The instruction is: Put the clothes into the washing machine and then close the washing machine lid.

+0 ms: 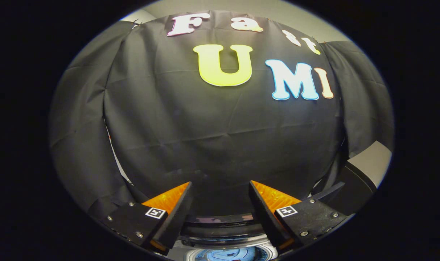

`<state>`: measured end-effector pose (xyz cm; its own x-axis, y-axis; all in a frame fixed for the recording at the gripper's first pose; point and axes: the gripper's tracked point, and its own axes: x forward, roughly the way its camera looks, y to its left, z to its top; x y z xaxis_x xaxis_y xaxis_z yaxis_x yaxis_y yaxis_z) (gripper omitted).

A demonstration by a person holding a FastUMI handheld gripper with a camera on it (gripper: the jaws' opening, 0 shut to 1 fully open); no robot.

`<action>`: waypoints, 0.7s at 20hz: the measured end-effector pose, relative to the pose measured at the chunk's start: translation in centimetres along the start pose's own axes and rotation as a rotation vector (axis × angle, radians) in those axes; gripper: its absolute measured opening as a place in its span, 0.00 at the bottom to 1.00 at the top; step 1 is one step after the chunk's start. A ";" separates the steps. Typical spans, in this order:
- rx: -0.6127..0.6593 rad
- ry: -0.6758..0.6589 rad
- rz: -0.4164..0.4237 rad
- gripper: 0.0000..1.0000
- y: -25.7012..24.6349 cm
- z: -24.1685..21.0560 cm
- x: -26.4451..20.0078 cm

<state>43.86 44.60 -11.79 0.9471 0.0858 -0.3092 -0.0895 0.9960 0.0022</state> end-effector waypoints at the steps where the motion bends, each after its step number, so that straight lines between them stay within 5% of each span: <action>1: -0.017 -0.010 0.002 0.95 0.0 -0.1 -0.3; 14: -0.016 -0.112 0.025 0.96 0.1 -1.5 -5.3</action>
<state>38.37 44.23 -11.62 0.9729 0.1140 -0.2014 -0.1178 0.9930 -0.0070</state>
